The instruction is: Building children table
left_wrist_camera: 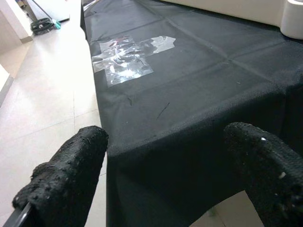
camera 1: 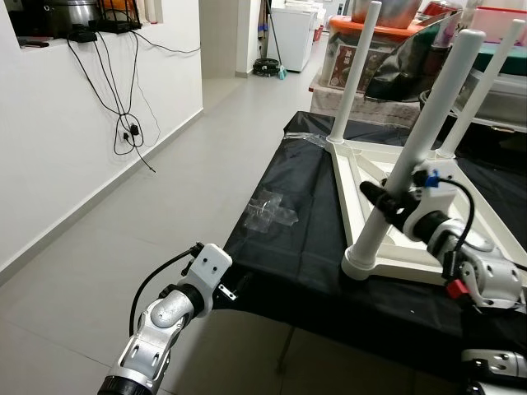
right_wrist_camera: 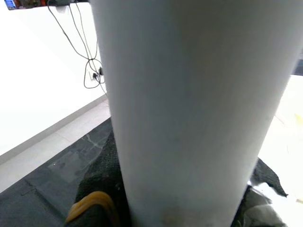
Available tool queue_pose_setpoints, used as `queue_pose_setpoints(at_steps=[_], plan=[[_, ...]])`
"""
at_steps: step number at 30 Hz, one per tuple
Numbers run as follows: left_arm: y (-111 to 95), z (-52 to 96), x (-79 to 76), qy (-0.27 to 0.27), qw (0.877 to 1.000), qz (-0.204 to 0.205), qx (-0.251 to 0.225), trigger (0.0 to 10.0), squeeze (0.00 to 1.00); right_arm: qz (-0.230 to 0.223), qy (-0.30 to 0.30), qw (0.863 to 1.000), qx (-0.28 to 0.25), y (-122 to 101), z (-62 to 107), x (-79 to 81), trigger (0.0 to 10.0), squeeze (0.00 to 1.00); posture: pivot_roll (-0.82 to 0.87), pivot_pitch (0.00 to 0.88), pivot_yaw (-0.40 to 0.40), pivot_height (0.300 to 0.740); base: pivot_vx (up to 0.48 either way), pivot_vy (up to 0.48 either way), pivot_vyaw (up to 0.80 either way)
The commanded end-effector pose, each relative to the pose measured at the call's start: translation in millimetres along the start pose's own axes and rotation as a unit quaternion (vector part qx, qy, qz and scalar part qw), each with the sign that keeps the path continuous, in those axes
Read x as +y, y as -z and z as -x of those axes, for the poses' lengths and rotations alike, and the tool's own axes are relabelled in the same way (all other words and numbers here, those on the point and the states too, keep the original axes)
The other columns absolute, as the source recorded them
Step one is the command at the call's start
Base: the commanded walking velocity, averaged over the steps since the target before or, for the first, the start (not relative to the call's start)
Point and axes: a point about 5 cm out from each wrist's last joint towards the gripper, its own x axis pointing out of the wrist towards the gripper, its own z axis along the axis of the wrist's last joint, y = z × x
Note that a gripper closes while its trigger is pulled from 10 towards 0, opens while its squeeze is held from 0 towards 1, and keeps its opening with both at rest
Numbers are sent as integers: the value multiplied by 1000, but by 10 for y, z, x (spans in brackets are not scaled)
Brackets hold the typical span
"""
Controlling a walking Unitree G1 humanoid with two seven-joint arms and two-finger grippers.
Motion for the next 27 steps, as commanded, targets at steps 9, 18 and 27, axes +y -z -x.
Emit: queue_pose_setpoints(at_steps=[9, 18, 27], plan=[[38, 26, -10, 4, 1000, -4, 6, 10000, 0, -72, 385, 918, 66, 599, 130, -112, 0, 0, 102, 0, -102, 740, 0, 0, 0], [28, 19, -2, 6, 1000, -6, 6, 10000, 0, -102, 294, 949, 56, 626, 40, 532, 10000, 1000, 98, 0, -99, 740, 0, 0, 0], [37, 21, -16, 5, 1000, -2, 5, 10000, 0, -17, 66, 998, 9, 73, -62, 229, 10000, 0, 92, 0, -107, 740, 0, 0, 0]])
